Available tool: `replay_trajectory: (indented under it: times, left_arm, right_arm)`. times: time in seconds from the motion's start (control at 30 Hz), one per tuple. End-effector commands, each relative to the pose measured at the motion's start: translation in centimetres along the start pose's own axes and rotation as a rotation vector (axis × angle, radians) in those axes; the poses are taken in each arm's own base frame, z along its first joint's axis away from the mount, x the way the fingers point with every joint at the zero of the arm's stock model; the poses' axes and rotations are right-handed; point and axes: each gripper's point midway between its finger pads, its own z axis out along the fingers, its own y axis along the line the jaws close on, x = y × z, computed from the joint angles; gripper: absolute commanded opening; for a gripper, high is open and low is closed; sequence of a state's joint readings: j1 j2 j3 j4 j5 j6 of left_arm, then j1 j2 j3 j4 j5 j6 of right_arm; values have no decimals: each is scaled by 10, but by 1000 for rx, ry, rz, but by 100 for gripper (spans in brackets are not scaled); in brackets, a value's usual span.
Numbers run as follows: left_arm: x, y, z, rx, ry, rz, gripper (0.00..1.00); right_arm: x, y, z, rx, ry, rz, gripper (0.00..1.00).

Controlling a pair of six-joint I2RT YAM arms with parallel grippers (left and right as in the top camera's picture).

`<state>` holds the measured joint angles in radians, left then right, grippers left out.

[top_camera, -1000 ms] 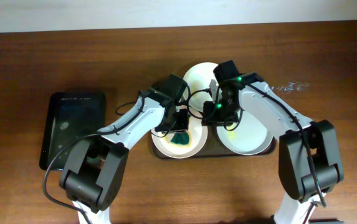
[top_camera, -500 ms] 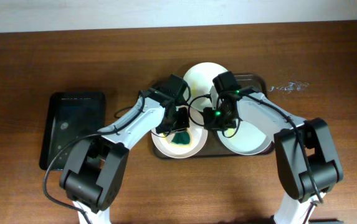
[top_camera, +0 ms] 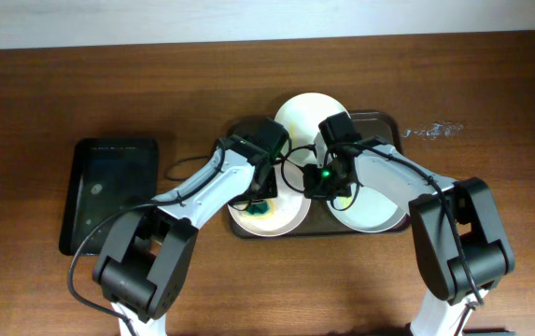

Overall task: Clean dirty plates on tray and stack at the side
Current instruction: 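Scrub the front-left plate with the sponge while the right gripper holds it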

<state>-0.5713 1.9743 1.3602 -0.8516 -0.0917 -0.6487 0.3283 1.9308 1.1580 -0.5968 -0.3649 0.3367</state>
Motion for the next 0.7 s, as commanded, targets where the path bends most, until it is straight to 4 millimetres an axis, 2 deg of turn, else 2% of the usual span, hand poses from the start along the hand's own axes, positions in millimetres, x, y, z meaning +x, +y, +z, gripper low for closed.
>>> replay_trajectory:
  times: [0.0, 0.07, 0.13, 0.2, 0.23, 0.27, 0.33, 0.5, 0.57, 0.63, 0.67]
  left_arm:
    - [-25, 58, -3, -279, -132, -14, 0]
    - [-36, 73, -8, -294, -146, -56, 0]
    - [-49, 66, -26, -235, -179, -85, 0]
    - [-56, 43, -48, -92, -196, -101, 0]
    - [-51, 19, -57, 51, -159, -98, 0]
    - [-43, 1, -58, 156, -103, -89, 0]
    - [-29, -20, -49, 240, -36, -66, 0]
    - [1, -42, -9, 211, 24, 9, 0]
    - [5, -37, 10, 159, 44, 13, 0]
    - [-4, -4, 19, 3, -1, -3, 0]
    - [-11, 21, 18, -105, -35, -13, 0]
  right_arm:
    - [15, -12, 8, 52, 40, 17, 4]
    - [15, -12, 8, 52, 39, 17, 4]
    - [14, -14, 8, 59, 37, 17, 4]
    - [14, -14, 8, 58, 36, 17, 4]
    - [14, -14, 8, 59, 36, 16, 4]
    - [14, -13, 8, 58, 36, 16, 4]
    - [14, -13, 8, 58, 36, 16, 4]
    - [14, -13, 8, 58, 37, 17, 4]
    - [15, -14, 8, 60, 40, 18, 4]
    - [17, -14, 5, 63, 47, 22, 4]
    - [16, -15, 2, 74, 47, 23, 4]
